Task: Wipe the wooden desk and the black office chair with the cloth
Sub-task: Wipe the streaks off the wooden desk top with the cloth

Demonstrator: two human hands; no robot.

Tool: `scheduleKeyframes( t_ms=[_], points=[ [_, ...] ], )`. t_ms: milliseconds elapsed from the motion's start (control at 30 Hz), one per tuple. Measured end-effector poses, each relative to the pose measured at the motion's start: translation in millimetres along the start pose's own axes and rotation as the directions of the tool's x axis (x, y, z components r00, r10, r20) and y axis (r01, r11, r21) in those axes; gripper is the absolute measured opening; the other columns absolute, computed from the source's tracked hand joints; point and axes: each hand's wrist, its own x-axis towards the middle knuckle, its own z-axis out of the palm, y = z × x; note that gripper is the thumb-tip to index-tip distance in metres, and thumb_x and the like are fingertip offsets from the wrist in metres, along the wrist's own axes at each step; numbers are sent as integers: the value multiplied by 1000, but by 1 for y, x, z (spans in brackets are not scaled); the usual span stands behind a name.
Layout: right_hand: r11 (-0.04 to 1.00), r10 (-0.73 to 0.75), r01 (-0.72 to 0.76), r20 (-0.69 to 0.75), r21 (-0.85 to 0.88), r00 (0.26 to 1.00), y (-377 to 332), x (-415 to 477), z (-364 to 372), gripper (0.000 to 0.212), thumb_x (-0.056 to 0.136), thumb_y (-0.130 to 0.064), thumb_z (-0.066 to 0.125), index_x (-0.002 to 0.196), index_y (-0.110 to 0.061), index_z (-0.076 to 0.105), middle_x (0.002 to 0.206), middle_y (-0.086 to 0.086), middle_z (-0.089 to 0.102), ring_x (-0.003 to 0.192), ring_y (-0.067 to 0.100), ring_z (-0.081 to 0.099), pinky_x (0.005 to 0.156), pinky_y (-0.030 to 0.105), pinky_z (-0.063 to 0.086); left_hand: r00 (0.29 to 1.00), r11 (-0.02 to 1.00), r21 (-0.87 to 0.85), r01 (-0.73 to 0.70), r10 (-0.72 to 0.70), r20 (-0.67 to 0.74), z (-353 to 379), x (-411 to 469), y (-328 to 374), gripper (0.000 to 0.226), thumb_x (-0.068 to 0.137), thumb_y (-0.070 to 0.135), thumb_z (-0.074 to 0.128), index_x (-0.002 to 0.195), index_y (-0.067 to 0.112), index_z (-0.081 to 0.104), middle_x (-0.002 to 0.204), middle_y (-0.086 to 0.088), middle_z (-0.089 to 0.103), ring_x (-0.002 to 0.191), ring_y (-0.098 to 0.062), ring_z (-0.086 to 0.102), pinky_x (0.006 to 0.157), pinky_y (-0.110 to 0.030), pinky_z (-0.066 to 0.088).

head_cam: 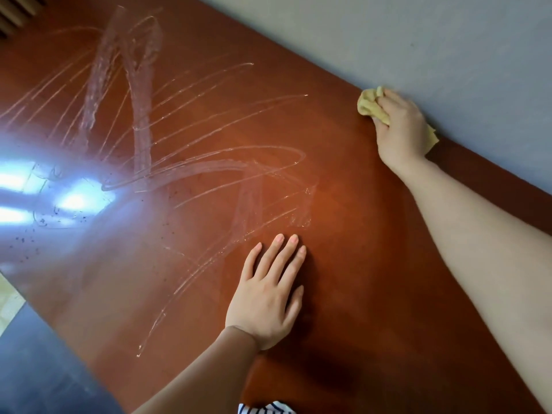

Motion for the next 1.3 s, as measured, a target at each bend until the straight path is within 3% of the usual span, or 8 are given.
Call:
scheduleKeyframes(
  t_ms=[100, 267, 533, 700, 800, 1033, 1200, 1300],
  points=[
    [999, -47, 47, 21, 16, 999, -26, -5, 12, 33, 94, -10, 49, 125, -7, 59, 137, 6, 53, 126, 29, 46, 107, 32, 30, 1000, 1000, 5, 4, -4, 6, -1, 0, -1, 57, 93, 38, 38, 146, 16, 36, 153, -2, 31, 144, -21, 21, 114, -46, 16],
    [950, -298, 277, 159, 146, 941, -63, -59, 14, 37, 87, 0, 58, 123, -6, 62, 139, 9, 51, 131, 32, 43, 108, 41, 30, 1000, 1000, 12, 9, -9, 24, -2, 1, -1, 57, 93, 37, 37, 146, 16, 38, 153, -3, 33, 143, -22, 22, 114, -46, 15],
    [800, -600, 535, 332, 274, 728, -39, -154, -22, 63, 69, 14, 71, 125, -13, 61, 137, 4, 52, 132, 24, 42, 108, 38, 31, 999, 1000, 4, 21, -21, 42, -2, 1, -1, 56, 94, 38, 35, 145, 16, 39, 153, -4, 34, 143, -20, 20, 117, -44, 9],
    [710, -692, 652, 437, 266, 575, 3, -158, -51, 77, 58, 19, 76, 125, -15, 62, 137, 5, 52, 131, 25, 43, 104, 43, 39, 999, 1000, 6, 16, -16, 51, -3, 0, 1, 56, 94, 38, 34, 146, 17, 38, 152, -4, 34, 143, -22, 22, 117, -44, 9],
    [751, -650, 620, 425, 227, 630, 18, -139, -57, 70, 59, 22, 74, 121, -10, 64, 134, 10, 54, 128, 30, 46, 101, 47, 43, 999, 1000, -1, 13, -13, 43, -3, 0, 2, 56, 94, 38, 35, 146, 17, 39, 152, -4, 35, 142, -23, 25, 116, -44, 10],
    [912, -407, 397, 346, 102, 846, 38, -76, -51, 53, 75, 19, 65, 124, 0, 59, 139, 14, 48, 132, 28, 41, 111, 42, 30, 1000, 1000, -10, 2, -2, 24, -3, 0, 0, 56, 93, 36, 37, 144, 15, 40, 151, -5, 36, 141, -25, 29, 114, -46, 15],
    [980, -171, 153, 155, 125, 973, 29, -33, -28, 39, 88, 3, 60, 127, 3, 56, 140, 15, 47, 132, 29, 42, 114, 33, 27, 1000, 1000, 2, -3, 3, 28, -4, 0, 1, 56, 92, 36, 38, 144, 14, 42, 151, -5, 37, 141, -24, 29, 114, -46, 16],
    [995, 28, -27, -12, 100, 1000, 11, -22, -7, 34, 92, -9, 57, 126, -4, 59, 138, 11, 51, 131, 26, 45, 112, 35, 31, 1000, 1000, -1, -4, 4, 24, -5, 1, 1, 56, 92, 36, 39, 143, 14, 43, 150, -5, 37, 141, -24, 30, 114, -46, 16]
  ],
)
